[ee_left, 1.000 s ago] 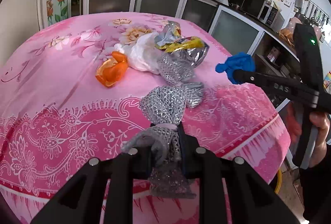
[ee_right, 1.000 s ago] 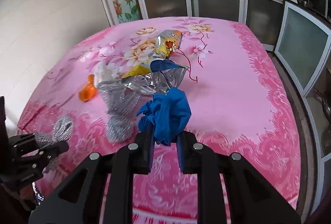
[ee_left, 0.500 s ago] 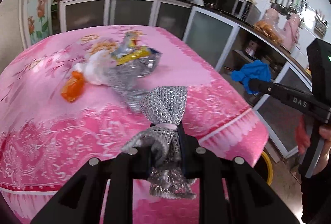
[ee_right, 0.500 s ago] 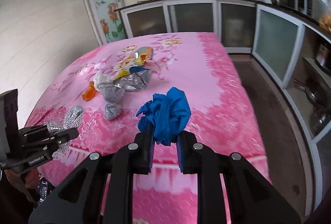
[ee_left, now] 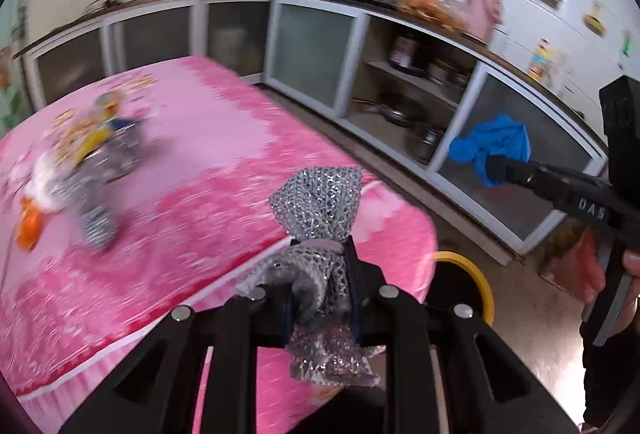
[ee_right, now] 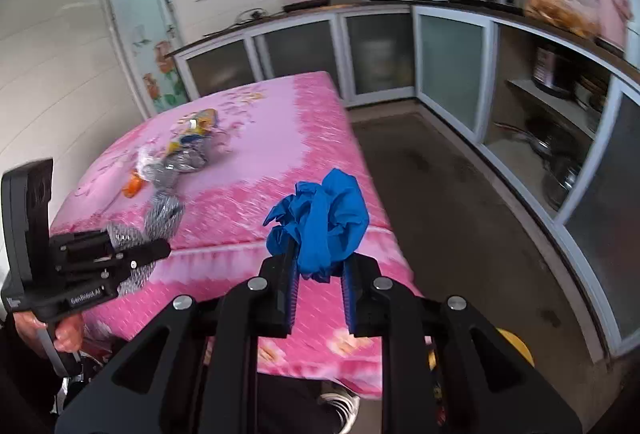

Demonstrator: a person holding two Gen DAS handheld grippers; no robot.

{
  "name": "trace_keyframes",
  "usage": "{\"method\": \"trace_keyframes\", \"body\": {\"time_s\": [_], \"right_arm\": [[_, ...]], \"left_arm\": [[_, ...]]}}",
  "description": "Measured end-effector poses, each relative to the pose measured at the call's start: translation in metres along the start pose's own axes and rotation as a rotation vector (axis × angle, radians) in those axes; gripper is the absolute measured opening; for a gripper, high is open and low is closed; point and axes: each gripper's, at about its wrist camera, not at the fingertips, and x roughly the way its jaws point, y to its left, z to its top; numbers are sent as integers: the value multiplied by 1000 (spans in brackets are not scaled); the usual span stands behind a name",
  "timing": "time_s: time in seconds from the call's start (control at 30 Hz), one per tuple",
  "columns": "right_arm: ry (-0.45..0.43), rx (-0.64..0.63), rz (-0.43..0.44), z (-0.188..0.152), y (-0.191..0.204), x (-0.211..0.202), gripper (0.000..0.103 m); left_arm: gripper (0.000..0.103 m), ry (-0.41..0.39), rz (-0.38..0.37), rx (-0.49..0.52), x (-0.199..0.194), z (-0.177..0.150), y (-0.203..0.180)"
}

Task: Collect trash
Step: 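Carry the mesh netting and blue glove over the yellow bin and release both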

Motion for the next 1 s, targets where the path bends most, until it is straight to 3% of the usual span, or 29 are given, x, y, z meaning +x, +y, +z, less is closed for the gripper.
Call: {"method": "trace_keyframes", "body": {"time_s": [0.33,0.63,1.0], "right_arm": [[4,166,-132,-52,-87,-41,17],[35,297,-230,-99,-153,-56,17],[118,431,-298,-150,-207,-39,17]], "left_arm": [[19,53,-160,187,58,14,-111],[19,112,-285,266,106,6,-184],[19,187,-311,336,158,-10,-234]]}}
